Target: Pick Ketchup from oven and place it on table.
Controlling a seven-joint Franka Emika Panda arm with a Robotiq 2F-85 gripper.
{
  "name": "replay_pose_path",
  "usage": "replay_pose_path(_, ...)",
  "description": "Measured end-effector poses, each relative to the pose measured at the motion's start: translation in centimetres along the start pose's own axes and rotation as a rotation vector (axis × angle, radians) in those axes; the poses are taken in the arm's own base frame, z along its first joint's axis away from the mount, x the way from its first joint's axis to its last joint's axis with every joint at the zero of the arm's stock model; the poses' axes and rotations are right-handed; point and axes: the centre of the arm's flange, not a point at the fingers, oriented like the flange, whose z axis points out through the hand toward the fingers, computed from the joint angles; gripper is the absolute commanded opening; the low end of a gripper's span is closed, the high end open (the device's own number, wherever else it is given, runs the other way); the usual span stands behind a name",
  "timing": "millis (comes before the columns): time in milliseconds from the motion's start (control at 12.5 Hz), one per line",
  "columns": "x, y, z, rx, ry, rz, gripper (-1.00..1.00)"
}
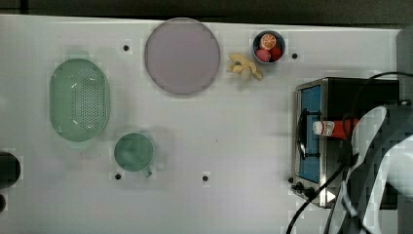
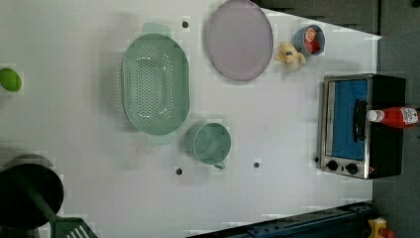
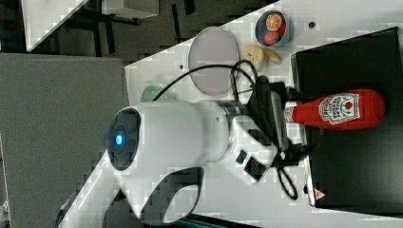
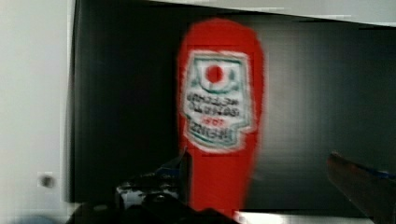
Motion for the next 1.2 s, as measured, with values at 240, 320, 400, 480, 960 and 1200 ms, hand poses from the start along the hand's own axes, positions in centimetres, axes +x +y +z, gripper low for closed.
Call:
replay_pose_path(240,0.5,-1.2,2.7,0.057,-0.008,0.053,1.0)
replay_pose_path(320,0.3,-1.1,4.0,0.042,-0.022,0.061,1.0)
replay_pose_path(400,0.1,-1.0,5.4,0.033,-0.047,0.079,1.0)
replay_pose_path(480,0.0,-0.8,6.7,0.016,-0.072,0.094,1.0)
replay_pose_path(960,0.2,-0.7,9.9,0.004,-0.074,0.111,0.69)
replay_pose_path(1200,0.9,-1.6,9.3,0.042,-0.059,0.128,0.27)
